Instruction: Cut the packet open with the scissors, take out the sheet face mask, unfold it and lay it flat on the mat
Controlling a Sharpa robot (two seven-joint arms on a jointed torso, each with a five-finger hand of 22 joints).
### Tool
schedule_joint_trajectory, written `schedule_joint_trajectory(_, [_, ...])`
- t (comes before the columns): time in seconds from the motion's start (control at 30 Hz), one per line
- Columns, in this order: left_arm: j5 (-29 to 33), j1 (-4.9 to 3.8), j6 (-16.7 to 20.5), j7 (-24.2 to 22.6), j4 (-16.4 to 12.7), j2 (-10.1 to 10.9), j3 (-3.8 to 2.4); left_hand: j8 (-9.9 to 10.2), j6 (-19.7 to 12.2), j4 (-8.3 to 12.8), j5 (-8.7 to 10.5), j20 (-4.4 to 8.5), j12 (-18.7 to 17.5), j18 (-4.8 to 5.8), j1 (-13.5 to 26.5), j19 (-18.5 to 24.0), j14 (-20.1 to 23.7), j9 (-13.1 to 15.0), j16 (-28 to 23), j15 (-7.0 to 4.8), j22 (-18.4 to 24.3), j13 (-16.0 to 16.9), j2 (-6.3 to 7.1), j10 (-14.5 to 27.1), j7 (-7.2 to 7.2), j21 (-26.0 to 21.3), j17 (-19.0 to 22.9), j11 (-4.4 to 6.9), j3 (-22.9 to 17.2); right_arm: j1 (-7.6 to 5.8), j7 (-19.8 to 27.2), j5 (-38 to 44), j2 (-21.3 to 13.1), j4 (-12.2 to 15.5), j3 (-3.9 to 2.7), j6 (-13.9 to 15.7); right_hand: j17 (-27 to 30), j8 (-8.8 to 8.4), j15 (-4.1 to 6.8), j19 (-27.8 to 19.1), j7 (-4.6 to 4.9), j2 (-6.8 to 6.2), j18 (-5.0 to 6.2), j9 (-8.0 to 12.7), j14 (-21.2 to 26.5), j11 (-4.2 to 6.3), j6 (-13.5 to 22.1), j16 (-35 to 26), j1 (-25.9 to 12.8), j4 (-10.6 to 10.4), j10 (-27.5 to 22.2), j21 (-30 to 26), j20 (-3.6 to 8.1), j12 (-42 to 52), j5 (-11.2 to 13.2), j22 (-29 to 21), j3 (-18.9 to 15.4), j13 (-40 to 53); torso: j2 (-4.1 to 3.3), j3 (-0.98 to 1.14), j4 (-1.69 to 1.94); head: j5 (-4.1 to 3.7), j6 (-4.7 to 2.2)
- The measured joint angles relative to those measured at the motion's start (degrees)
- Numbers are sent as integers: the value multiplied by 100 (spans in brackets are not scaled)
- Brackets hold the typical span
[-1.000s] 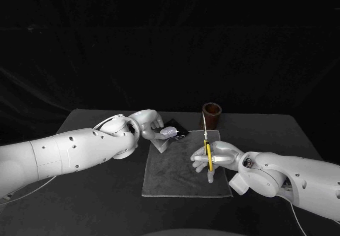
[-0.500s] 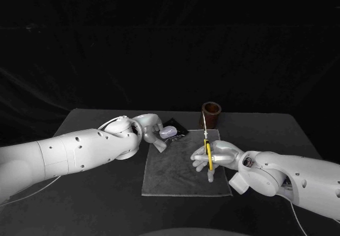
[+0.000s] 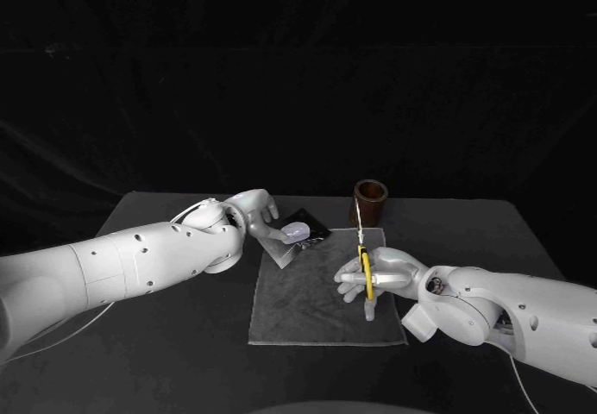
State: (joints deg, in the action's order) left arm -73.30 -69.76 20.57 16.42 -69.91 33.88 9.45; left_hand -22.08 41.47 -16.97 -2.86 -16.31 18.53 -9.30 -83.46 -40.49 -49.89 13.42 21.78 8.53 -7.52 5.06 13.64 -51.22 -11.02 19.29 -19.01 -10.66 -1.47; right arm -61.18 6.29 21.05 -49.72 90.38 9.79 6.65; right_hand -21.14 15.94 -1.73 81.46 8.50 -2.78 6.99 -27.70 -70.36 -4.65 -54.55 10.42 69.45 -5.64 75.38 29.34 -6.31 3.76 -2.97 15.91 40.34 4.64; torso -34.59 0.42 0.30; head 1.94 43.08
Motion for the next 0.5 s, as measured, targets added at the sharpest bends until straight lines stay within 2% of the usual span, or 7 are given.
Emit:
schedule_joint_trajectory(0.13, [69, 0, 2, 81, 378, -225, -11, -25, -83, -3, 0, 2, 141, 0, 28, -38, 3, 0, 252, 1, -19, 13, -18, 129, 18, 45, -101, -22, 103, 0, -3, 6, -2, 1, 0, 0, 0, 0, 0, 0, 0, 0, 0, -5, 0, 0, 0, -2, 0, -9, 0, 0, 0, 0, 0, 0, 9, 0, 0, 3, 4, -3, 13])
schedule_joint_trajectory(0.27, [109, 12, -67, 194, 787, -532, -19, -31, -208, -12, 0, 3, 281, 1, 116, -38, 218, 0, 434, 45, -19, 35, 70, 302, 37, 45, -170, -71, 314, 0, -5, 12, 1, 2, 0, 0, 1, 0, 0, 7, -1, 0, 0, -5, 0, 0, -1, -5, 0, -4, 0, 0, -7, 0, 0, 0, 22, 0, -2, 3, 3, 10, 21])
schedule_joint_trajectory(0.33, [113, 44, -130, 257, 1018, -701, -20, -32, -351, -19, 0, -19, 380, 2, 202, 112, 501, -3, 481, 111, 9, 47, 156, 495, 44, -12, -188, -117, 593, 0, -7, 15, 8, 1, 0, 0, 0, 0, 0, 5, -1, 0, 0, -5, 0, 0, -1, -5, 0, 4, 0, 0, -5, 0, 0, 0, 31, 0, -5, 1, 1, 15, 22])
schedule_joint_trajectory(0.5, [108, 117, -322, 390, 1460, -1003, -16, -201, -555, -32, 0, -26, 704, 2, 302, 264, 899, 24, 734, 193, 63, 135, 257, 792, 83, -77, -265, -195, 988, 0, -11, 21, 21, 1, 0, 0, -4, 0, 0, -13, -1, 0, 0, -5, 0, 0, -1, -6, 0, 4, 0, 0, 13, 0, 0, 0, 31, 0, -7, -2, -7, 25, 27])
